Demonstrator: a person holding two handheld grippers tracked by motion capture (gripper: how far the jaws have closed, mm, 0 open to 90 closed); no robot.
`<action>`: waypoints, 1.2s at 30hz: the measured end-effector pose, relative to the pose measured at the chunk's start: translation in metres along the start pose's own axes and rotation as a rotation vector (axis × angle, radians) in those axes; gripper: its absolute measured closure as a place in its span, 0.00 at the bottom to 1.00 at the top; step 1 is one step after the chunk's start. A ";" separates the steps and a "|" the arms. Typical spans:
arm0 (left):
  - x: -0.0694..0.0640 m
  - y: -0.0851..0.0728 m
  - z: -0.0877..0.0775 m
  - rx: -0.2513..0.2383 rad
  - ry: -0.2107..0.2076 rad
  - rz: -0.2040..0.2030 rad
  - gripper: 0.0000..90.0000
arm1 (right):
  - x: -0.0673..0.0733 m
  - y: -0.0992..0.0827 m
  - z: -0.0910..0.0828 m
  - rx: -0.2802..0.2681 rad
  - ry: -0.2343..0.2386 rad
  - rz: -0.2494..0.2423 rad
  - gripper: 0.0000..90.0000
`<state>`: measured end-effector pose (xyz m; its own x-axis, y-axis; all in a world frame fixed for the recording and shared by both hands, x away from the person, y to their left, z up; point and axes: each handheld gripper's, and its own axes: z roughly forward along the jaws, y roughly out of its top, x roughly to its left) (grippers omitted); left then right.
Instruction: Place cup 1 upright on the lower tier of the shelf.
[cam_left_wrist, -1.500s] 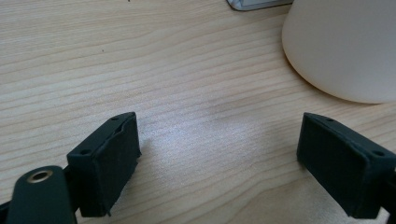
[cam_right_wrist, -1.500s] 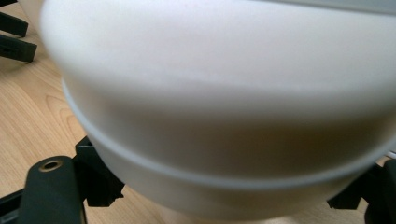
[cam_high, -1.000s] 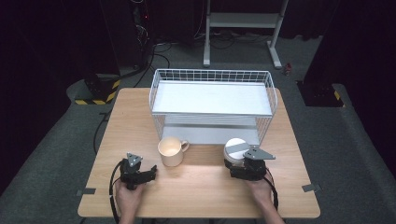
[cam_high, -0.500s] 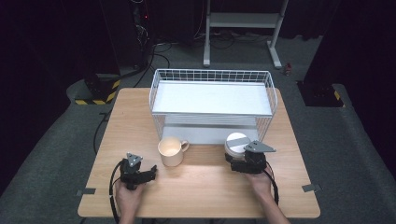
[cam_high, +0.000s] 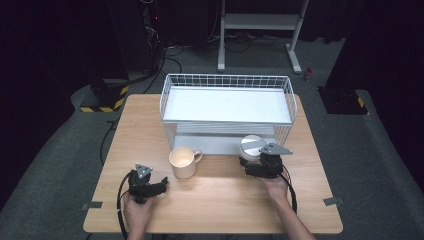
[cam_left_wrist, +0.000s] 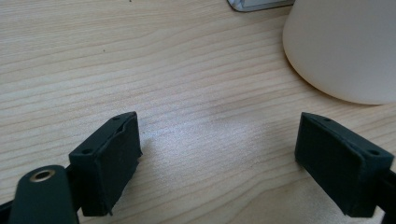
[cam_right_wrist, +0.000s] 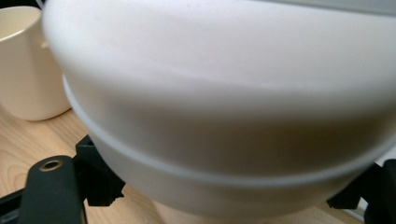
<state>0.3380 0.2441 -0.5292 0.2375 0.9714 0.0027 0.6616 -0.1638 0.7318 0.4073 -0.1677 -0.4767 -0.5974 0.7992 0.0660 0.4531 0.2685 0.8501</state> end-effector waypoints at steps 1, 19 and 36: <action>0.000 0.000 0.000 0.000 0.000 0.000 0.16 | -0.001 0.001 0.002 0.002 -0.002 0.003 0.20; 0.000 0.000 0.000 -0.001 0.001 0.000 0.16 | -0.008 0.009 0.026 0.019 -0.053 0.046 0.20; 0.000 0.000 0.000 -0.001 0.002 0.000 0.17 | -0.011 0.011 0.040 0.005 -0.100 0.016 0.20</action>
<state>0.3380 0.2441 -0.5292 0.2364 0.9716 0.0039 0.6611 -0.1638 0.7322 0.4457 -0.1518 -0.4890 -0.5212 0.8530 0.0271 0.4655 0.2575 0.8467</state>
